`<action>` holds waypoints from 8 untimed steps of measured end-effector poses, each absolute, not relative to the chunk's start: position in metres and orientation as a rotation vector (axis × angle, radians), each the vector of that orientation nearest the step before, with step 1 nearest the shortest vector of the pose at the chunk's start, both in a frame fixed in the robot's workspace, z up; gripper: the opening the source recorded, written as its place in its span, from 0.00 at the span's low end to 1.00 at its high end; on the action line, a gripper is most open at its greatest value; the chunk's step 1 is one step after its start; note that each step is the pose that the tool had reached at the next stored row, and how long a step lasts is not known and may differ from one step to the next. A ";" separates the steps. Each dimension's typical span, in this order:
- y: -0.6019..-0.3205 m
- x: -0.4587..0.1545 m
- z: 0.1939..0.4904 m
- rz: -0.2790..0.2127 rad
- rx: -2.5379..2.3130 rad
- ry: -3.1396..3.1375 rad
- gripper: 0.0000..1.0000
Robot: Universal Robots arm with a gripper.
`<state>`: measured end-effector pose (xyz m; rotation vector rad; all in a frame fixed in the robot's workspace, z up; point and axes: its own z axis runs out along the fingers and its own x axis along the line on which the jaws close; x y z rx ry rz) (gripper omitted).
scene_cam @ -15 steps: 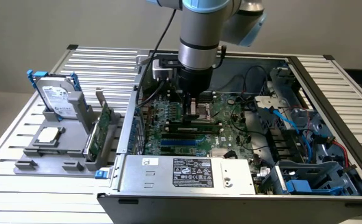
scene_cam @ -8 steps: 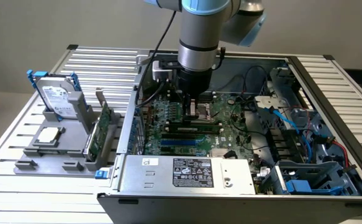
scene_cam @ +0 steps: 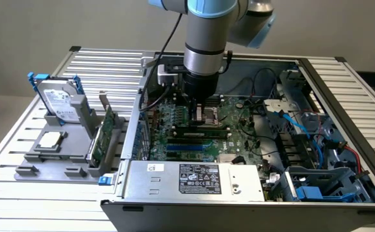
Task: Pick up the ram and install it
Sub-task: 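Press down the ram until it locks into place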
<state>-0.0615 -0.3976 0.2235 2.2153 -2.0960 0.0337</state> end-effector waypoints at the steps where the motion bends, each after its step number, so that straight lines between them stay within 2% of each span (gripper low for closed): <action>1: -0.397 -0.062 0.223 0.034 2.215 -2.096 0.11; 8: -0.397 -0.061 0.233 0.023 2.210 -2.091 0.11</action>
